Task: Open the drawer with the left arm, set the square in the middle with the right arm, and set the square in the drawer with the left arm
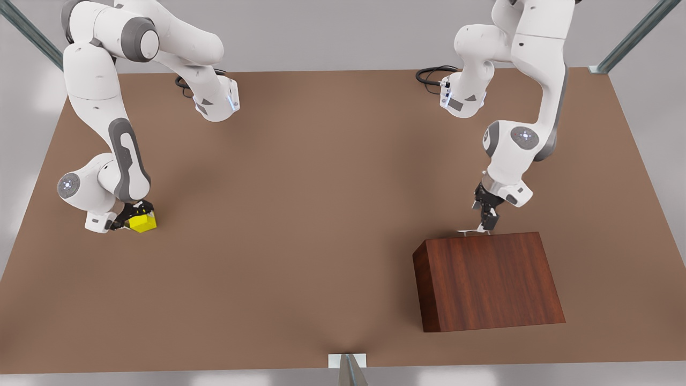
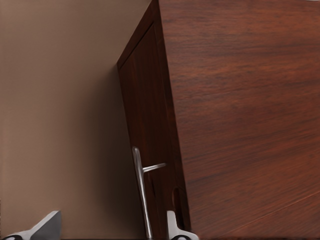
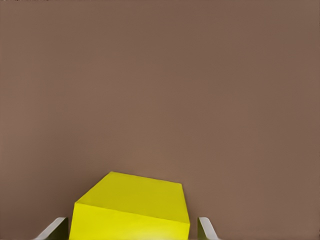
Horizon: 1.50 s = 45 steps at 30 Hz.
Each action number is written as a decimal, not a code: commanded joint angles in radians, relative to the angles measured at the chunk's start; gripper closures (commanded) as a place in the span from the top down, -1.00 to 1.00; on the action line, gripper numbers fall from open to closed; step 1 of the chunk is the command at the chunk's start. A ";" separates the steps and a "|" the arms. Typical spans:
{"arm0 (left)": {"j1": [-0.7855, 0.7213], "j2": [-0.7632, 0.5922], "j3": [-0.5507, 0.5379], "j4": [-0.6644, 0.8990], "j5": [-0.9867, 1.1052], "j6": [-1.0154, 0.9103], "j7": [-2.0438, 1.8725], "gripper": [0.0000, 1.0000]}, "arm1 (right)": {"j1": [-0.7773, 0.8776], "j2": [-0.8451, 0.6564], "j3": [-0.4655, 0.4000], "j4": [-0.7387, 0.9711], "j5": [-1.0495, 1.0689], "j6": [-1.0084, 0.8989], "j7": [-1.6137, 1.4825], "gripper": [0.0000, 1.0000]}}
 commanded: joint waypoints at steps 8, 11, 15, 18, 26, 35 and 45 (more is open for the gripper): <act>0.004 0.025 0.000 0.000 -0.005 0.002 -0.028 1.00 | 0.002 0.005 0.000 0.002 0.027 0.000 0.000 0.35; 0.004 0.041 0.000 0.002 -0.005 0.023 -0.037 1.00 | 0.003 0.003 0.000 0.002 0.027 0.000 0.005 0.32; 0.004 0.056 0.000 0.005 -0.005 0.032 -0.037 1.00 | 0.011 -0.006 0.002 0.005 0.026 -0.002 0.015 0.32; 0.004 0.064 0.000 0.005 -0.005 0.031 -0.037 1.00 | 0.012 -0.048 0.035 0.008 0.024 -0.019 0.020 0.32; 0.002 0.044 0.000 -0.002 -0.005 -0.035 -0.078 1.00 | 0.336 -0.046 0.268 0.201 -0.108 -0.045 0.290 0.33; -0.001 -0.021 0.002 -0.063 -0.003 -0.067 -0.092 1.00 | 0.767 0.308 0.336 0.656 -0.204 -0.051 0.870 0.34; -0.001 -0.090 0.002 -0.153 -0.003 -0.078 -0.092 1.00 | 0.933 0.500 0.344 0.873 -0.254 -0.020 1.080 0.34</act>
